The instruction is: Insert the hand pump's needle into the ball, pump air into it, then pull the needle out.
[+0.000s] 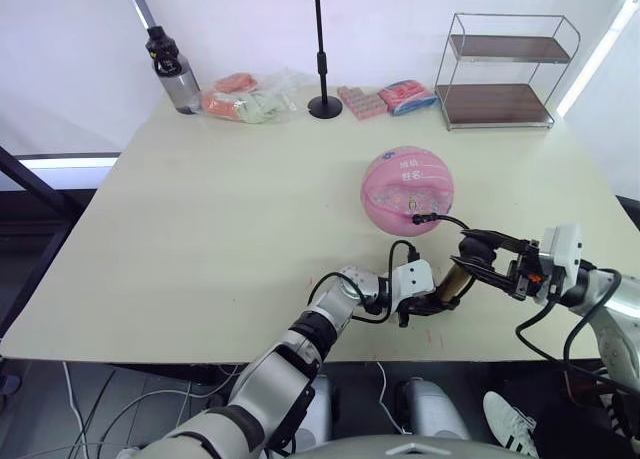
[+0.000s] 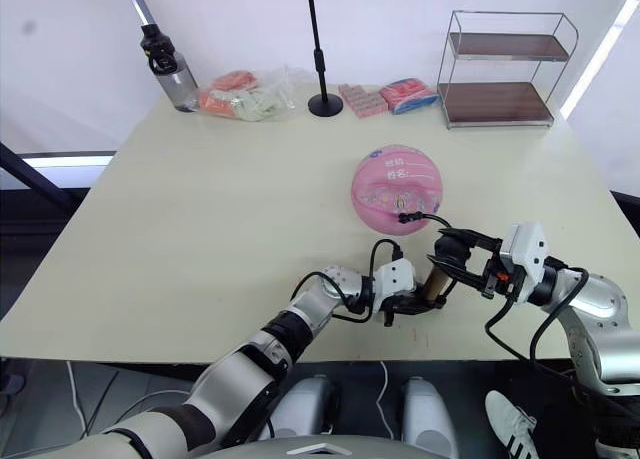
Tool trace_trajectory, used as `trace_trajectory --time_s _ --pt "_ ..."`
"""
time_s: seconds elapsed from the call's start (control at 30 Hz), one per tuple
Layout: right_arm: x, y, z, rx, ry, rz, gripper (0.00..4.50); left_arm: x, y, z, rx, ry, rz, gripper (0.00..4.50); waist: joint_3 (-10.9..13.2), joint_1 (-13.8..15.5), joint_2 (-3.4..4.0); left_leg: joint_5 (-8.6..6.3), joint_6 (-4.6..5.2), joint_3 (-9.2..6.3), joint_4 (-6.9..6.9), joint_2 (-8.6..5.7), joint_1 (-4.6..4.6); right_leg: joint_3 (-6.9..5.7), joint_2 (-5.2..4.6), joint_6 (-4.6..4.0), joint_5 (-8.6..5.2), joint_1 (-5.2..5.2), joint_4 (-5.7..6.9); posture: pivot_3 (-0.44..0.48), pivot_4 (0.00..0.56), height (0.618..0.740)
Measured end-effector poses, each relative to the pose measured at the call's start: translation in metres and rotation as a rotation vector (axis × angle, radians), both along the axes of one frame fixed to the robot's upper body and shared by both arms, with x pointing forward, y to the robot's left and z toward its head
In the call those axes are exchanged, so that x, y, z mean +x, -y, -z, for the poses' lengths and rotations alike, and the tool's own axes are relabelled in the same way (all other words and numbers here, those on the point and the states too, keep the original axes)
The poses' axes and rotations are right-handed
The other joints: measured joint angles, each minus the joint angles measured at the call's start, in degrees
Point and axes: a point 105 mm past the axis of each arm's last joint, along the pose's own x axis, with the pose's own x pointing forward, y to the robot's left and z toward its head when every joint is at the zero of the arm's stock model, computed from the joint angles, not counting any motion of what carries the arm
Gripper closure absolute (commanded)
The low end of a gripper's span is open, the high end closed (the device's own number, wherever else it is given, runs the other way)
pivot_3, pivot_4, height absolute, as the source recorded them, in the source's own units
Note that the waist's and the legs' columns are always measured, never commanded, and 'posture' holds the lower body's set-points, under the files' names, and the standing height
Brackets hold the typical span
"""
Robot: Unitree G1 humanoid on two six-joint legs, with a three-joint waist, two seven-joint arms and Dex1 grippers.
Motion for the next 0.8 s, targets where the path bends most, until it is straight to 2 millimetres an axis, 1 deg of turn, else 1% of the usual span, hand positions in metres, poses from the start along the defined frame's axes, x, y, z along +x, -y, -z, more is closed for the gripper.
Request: trace_trajectory --time_s 0.17,0.27,0.33,0.43,0.47,0.6,0.67,0.7,0.77,0.8 --pt "0.003 0.006 -0.008 -0.009 -0.024 -0.014 2.85 0.000 0.001 -0.001 -0.003 0.001 0.005 3.39 0.0 0.1 0.06 0.00 0.00 -0.01 0.00 -0.01 -0.05 0.00 -0.02 0.00 0.00 -0.02 0.00 0.000 0.150 0.740" --pt "0.007 0.010 -0.019 -0.042 -0.052 -0.022 2.85 -0.001 0.003 -0.003 -0.009 0.007 0.013 3.39 0.2 0.1 0.25 0.00 0.00 0.01 0.01 -0.07 -0.25 0.03 -0.07 0.00 0.01 -0.21 -0.01 0.000 0.150 0.740" --pt "0.009 0.011 -0.034 -0.031 -0.053 -0.029 2.85 -0.001 0.003 -0.003 -0.012 0.007 0.017 3.39 0.3 0.1 0.34 0.00 0.00 -0.01 0.01 -0.08 -0.31 0.02 -0.07 -0.01 0.01 -0.26 -0.01 0.000 0.150 0.740" --pt "0.008 0.014 -0.067 -0.004 -0.040 -0.050 2.85 -0.001 0.003 -0.004 -0.012 0.007 0.021 3.39 0.3 0.1 0.38 0.00 0.00 -0.03 0.00 -0.07 -0.35 0.00 -0.07 -0.01 0.01 -0.27 -0.02 0.000 0.150 0.740" --pt "0.007 0.015 -0.075 -0.001 -0.035 -0.054 2.85 -0.001 0.003 -0.004 -0.013 0.008 0.022 3.39 0.4 0.1 0.38 0.00 0.00 -0.04 0.00 -0.07 -0.35 -0.01 -0.08 -0.01 0.01 -0.27 -0.03 0.000 0.150 0.740" --pt "0.003 0.019 -0.100 0.022 -0.026 -0.058 2.85 0.000 0.002 -0.004 -0.012 0.009 0.021 3.39 0.4 0.1 0.37 0.00 0.00 -0.03 0.01 -0.05 -0.35 -0.01 -0.08 -0.01 0.01 -0.27 -0.02 0.000 0.150 0.740" --pt "0.004 0.019 -0.106 0.027 -0.026 -0.061 2.85 0.000 0.002 -0.004 -0.012 0.010 0.020 3.39 0.4 0.0 0.42 0.00 0.00 0.00 0.01 -0.06 -0.35 0.01 -0.08 0.00 0.01 -0.27 -0.03 0.000 0.150 0.740" --pt "0.004 0.019 -0.113 0.021 -0.014 -0.061 2.85 0.000 0.002 -0.005 -0.013 0.011 0.021 3.39 0.5 0.0 0.52 0.00 0.00 0.04 0.01 -0.07 -0.36 0.05 -0.11 0.01 0.01 -0.29 -0.02 0.000 0.150 0.740" --pt "0.002 0.020 -0.132 0.028 0.022 -0.070 2.85 0.000 0.002 -0.005 -0.014 0.010 0.022 3.39 0.5 0.1 0.50 0.00 0.00 0.01 0.01 -0.06 -0.36 0.03 -0.09 0.00 0.01 -0.29 -0.02 0.000 0.150 0.740" --pt "0.001 0.021 -0.136 0.029 0.033 -0.071 2.85 0.000 0.002 -0.005 -0.014 0.010 0.022 3.39 0.5 0.1 0.50 0.00 0.00 0.00 0.01 -0.06 -0.36 0.02 -0.09 0.00 0.01 -0.29 -0.02 0.000 0.150 0.740"
